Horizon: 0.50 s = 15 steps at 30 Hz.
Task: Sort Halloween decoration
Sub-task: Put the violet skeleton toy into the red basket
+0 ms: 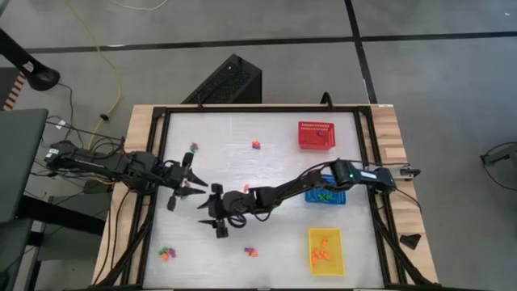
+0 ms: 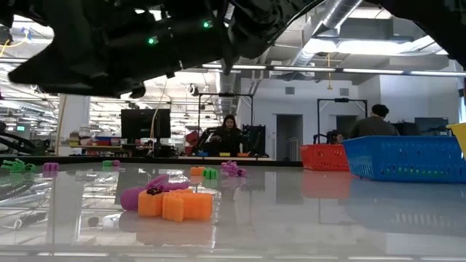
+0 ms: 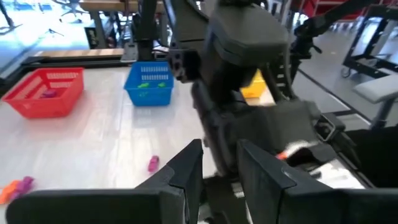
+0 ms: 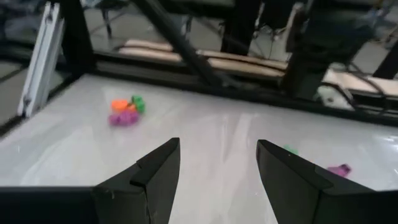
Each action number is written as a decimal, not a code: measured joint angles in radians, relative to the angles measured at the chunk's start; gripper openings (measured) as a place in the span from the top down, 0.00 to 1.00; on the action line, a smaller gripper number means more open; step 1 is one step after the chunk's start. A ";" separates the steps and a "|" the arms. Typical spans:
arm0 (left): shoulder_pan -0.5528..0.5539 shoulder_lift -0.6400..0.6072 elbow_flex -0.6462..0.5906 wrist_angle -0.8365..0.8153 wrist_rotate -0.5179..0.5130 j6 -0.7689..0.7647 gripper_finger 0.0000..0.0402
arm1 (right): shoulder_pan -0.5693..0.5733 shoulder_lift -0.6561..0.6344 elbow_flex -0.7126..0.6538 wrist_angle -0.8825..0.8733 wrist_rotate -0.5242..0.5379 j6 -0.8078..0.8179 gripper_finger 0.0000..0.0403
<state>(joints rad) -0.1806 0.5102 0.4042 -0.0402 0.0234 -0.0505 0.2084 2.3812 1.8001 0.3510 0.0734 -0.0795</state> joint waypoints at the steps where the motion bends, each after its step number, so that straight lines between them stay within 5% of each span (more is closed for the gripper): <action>1: 0.000 0.000 0.000 0.000 -0.007 0.002 0.78 | 0.001 0.008 0.011 -0.021 0.000 -0.015 0.40; 8: 0.000 0.000 0.000 -0.017 -0.012 0.005 0.78 | -0.008 0.010 0.051 -0.119 0.001 -0.033 0.40; 15: 0.000 0.000 0.000 -0.042 -0.012 0.004 0.78 | -0.042 -0.081 0.058 -0.411 0.003 -0.034 0.40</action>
<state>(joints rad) -0.1806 0.5102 0.4042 -0.0820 0.0113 -0.0463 0.1667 2.3005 1.8585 -0.0605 0.0761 -0.1139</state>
